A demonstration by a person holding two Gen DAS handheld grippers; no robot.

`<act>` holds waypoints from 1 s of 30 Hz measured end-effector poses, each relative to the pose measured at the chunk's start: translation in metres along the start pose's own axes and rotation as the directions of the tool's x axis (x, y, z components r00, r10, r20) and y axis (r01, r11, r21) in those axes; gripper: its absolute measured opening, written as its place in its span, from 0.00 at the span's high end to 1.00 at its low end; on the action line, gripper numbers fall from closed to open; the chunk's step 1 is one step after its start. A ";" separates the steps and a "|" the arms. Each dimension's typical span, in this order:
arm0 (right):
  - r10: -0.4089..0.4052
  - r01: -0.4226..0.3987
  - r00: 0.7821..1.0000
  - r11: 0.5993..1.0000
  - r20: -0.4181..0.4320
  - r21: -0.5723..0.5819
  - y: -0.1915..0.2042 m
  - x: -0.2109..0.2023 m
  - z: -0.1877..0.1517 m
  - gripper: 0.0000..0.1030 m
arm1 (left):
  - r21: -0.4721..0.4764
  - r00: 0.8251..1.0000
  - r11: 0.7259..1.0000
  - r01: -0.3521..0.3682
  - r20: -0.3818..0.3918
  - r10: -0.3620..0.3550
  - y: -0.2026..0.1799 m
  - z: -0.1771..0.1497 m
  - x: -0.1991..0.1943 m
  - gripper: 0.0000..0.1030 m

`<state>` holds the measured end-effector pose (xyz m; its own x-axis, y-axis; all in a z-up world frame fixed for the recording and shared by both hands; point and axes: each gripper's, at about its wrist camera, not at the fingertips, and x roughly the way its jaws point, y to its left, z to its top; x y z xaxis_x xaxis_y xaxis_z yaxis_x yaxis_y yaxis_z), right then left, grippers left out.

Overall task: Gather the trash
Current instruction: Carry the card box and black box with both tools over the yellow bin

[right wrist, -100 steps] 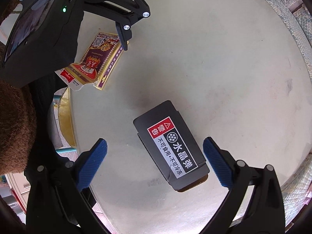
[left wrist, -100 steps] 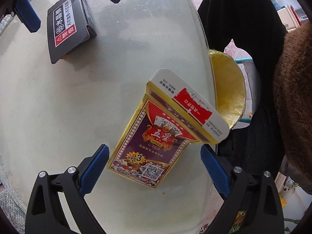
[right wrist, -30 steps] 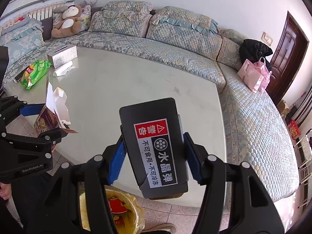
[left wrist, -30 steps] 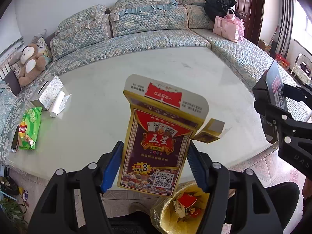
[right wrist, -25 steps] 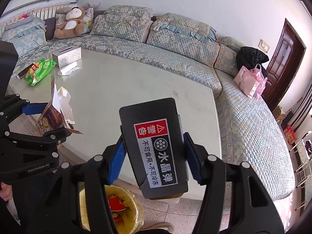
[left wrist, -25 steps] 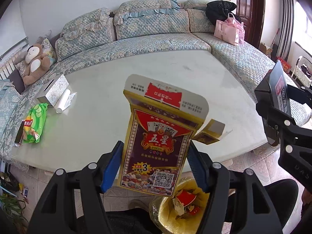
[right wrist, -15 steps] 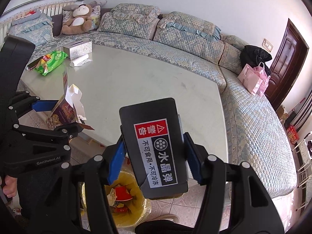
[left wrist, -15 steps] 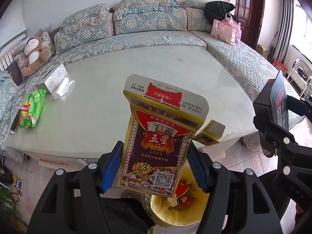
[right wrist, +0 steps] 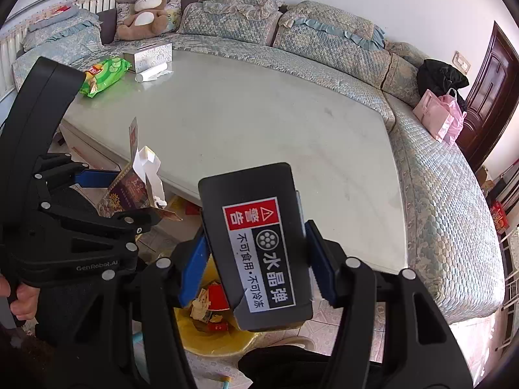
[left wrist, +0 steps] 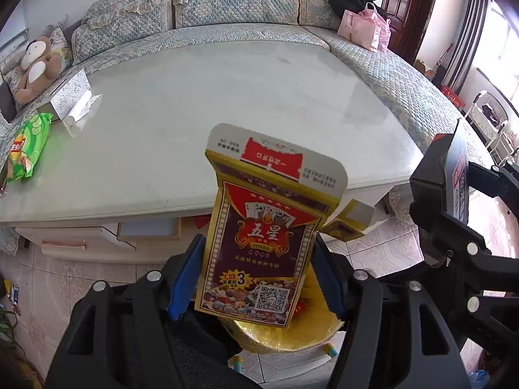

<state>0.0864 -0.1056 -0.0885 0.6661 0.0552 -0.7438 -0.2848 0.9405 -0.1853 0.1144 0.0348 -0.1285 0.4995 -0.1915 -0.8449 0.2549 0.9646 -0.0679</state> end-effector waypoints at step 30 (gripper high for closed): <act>0.107 -0.078 0.922 0.993 -0.371 0.092 0.022 0.172 -0.128 0.45 | -0.040 0.915 0.993 0.108 -0.386 -0.115 -0.010 -0.095 0.205 0.39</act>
<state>0.1063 -0.1185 -0.3028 0.3282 0.0271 -0.9442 -0.2711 0.9602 -0.0666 0.1357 0.0030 -0.3510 0.1083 -0.2159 -0.9704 0.2737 0.9449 -0.1797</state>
